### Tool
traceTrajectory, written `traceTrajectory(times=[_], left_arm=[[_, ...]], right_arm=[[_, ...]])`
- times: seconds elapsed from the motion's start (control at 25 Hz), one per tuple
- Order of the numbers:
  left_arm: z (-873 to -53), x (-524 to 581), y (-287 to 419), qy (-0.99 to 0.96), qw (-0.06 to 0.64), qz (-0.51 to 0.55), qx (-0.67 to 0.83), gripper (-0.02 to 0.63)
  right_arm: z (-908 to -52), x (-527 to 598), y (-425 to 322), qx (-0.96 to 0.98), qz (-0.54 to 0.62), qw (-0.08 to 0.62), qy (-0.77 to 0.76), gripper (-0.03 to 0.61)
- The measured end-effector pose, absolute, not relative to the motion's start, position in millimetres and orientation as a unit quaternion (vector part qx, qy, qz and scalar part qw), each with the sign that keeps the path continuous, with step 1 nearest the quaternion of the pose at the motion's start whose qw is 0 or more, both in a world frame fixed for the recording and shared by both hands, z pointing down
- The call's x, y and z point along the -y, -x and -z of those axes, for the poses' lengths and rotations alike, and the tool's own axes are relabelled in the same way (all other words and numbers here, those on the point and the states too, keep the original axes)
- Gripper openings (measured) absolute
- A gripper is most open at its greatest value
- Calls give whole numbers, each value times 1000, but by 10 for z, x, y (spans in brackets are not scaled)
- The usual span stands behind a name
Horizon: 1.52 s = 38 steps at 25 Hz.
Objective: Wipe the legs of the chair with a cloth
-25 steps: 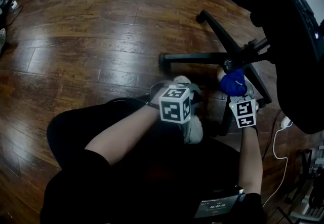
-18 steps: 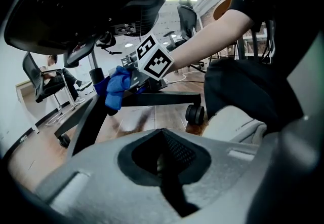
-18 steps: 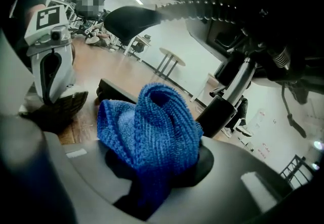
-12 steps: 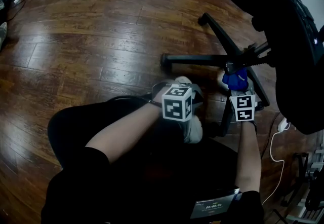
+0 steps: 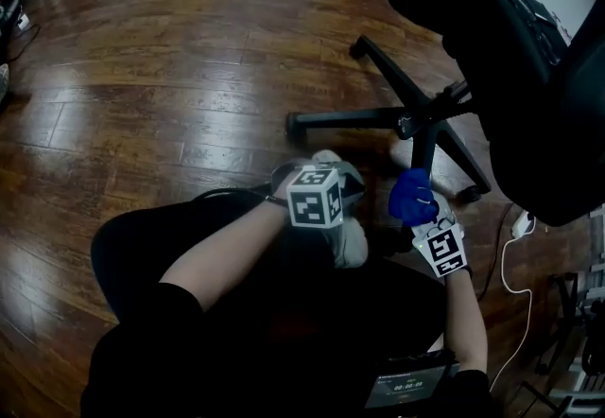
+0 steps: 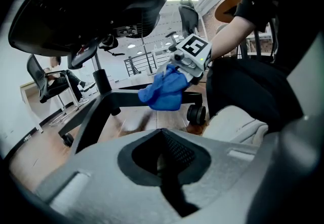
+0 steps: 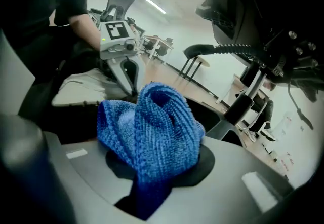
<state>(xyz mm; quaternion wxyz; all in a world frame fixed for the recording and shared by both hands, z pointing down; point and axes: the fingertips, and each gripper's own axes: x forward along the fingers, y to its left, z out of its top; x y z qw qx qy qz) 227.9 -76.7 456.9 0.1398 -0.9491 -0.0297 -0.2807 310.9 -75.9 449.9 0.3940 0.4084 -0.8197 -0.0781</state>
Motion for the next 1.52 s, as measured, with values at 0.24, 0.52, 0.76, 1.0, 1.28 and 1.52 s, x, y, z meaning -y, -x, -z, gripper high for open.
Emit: traceTrajectory(times=[0.24,0.52,0.76,1.0,1.28,1.52], left_arm=[[-4574,782,-2277,950,140,278,22,1],[-4551,767,-2290,951,135,278,29,1],[-4542,755,-2290,950,137,279,33,1],[-4533,754,-2305,951,133,277,43,1],[-4536,748,-2313,950,133,278,48,1],[-4546,761,-2300,951,127,278,46,1]], right_arm=[[-4589,327,-2995,834,73,389,-385,98],[-4572,329,-3008,829,78,380,-403,103],[-4561,522,-3026,812,92,410,-405,101],[-4398,1199,-3201,787,96,412,-448,101],[-4194,1951,-3418,764,90,403,-496,103],[-4132,2102,-3511,756,75,366,-538,103]])
